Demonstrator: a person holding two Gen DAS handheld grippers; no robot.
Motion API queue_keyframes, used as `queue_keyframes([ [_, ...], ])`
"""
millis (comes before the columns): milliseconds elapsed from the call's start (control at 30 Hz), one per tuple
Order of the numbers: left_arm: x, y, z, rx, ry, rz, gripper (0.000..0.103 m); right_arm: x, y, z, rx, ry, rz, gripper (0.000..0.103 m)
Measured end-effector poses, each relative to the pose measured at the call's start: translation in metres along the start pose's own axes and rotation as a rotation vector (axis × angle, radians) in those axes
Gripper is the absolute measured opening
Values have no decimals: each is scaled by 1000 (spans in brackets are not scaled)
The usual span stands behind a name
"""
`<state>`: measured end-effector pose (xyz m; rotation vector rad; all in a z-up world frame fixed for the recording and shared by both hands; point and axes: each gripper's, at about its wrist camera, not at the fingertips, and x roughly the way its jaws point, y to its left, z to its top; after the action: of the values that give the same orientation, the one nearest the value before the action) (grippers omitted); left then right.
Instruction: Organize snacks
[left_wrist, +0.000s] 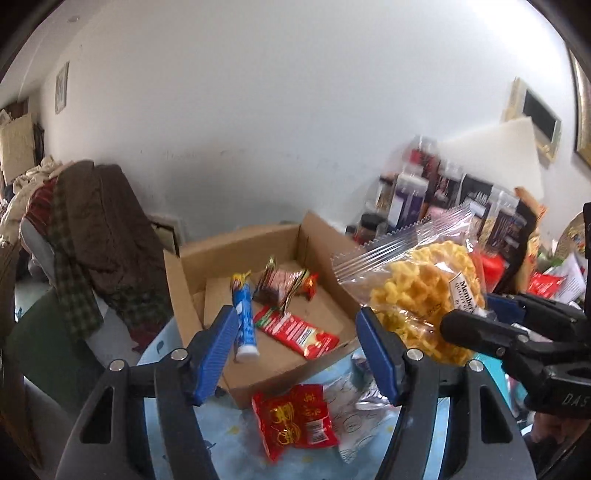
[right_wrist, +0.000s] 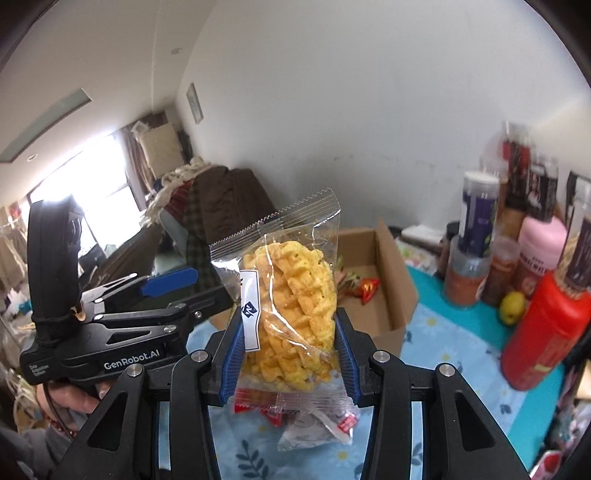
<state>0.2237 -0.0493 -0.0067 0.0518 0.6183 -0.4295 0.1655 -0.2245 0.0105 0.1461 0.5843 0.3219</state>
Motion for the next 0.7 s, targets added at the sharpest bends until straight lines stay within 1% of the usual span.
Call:
queue_keyframes([
  [167,20,4,-21,-22,63,-10,66,13,-11,-14,30,42,3,44],
  [333,33,0,-45,-26,134,9,66,18,-16,-33,46,80,-17,44],
  [500,53,5,-70,-79,241,-4,66,20,-20,-52,61,103,-36,44],
  [600,58,7,-83,-111,271,-11,66,20,-21,-62,77,120,-43,44],
  [700,68,8,-92,-124,302,10,66,20,-22,-71,88,132,-54,44],
])
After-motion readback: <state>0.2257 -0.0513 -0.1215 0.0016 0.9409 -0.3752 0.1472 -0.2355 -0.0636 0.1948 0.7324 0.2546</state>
